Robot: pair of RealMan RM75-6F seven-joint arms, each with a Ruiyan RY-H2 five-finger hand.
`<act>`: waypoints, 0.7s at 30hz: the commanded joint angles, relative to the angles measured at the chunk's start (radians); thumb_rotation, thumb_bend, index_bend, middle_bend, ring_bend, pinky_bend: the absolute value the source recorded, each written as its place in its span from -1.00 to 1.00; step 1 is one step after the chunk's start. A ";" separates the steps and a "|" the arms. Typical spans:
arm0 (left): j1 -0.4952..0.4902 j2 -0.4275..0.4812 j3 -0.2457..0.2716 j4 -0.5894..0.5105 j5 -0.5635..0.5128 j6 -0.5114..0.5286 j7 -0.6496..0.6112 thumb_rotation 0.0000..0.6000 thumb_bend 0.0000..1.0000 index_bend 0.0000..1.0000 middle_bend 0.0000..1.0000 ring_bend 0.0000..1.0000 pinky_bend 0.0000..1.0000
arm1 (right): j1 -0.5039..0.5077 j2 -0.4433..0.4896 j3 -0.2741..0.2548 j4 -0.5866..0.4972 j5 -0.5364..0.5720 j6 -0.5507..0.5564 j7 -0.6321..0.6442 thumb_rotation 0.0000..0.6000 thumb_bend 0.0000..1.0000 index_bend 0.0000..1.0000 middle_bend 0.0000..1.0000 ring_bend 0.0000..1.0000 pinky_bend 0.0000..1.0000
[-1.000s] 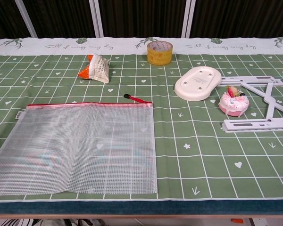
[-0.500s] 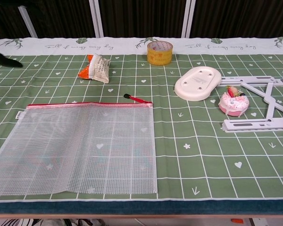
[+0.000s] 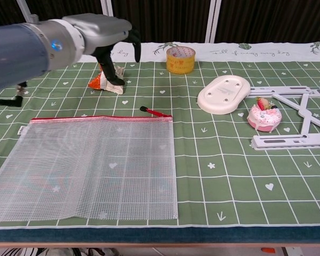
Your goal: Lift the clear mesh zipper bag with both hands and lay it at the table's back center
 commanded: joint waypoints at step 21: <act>-0.244 -0.320 0.017 0.475 -0.215 -0.061 0.119 1.00 -0.50 -0.03 -0.81 -1.00 -1.00 | 0.005 0.016 0.015 -0.018 0.050 -0.030 0.047 1.00 -0.66 -1.00 -1.00 -1.00 -0.59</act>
